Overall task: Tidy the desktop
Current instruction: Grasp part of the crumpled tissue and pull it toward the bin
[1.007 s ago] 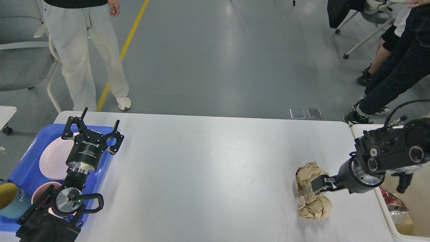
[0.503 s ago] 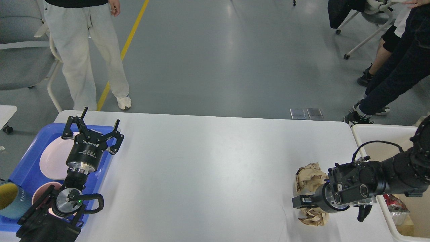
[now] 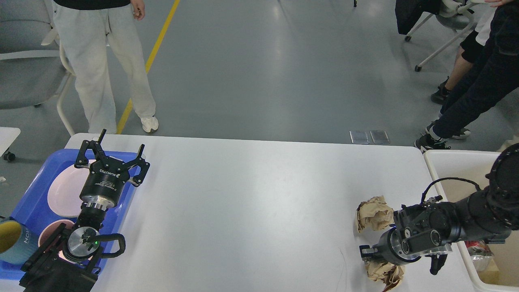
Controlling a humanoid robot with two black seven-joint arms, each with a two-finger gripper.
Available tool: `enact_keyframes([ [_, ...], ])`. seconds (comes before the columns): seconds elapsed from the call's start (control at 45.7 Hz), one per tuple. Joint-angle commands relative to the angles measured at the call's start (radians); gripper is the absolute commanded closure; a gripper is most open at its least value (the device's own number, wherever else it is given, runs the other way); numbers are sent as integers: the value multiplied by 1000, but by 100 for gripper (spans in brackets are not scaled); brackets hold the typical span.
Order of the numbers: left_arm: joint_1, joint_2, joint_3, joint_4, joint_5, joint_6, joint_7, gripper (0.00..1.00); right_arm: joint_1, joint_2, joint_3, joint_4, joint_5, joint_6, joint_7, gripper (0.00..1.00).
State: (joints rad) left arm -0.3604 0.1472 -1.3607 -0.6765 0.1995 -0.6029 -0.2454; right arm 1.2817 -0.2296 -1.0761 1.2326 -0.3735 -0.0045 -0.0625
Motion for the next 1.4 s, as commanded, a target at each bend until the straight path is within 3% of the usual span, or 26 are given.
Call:
enact_keyframes([
  [0.0, 0, 0, 0, 0, 0, 0, 0, 3, -1, -2, -2, 1, -1, 1, 0, 100],
  [0.635, 0, 0, 0, 0, 0, 0, 0, 3, 27, -11, 2, 1, 10, 23, -25, 100],
  [0.788, 0, 0, 0, 0, 0, 0, 0, 3, 85, -53, -2, 11, 24, 127, -25, 100],
  [0.985, 0, 0, 0, 0, 0, 0, 0, 3, 326, -155, -80, 143, 25, 316, -25, 100],
  [1.379, 0, 0, 0, 0, 0, 0, 0, 3, 1128, -232, -418, 456, 102, 596, -13, 100],
])
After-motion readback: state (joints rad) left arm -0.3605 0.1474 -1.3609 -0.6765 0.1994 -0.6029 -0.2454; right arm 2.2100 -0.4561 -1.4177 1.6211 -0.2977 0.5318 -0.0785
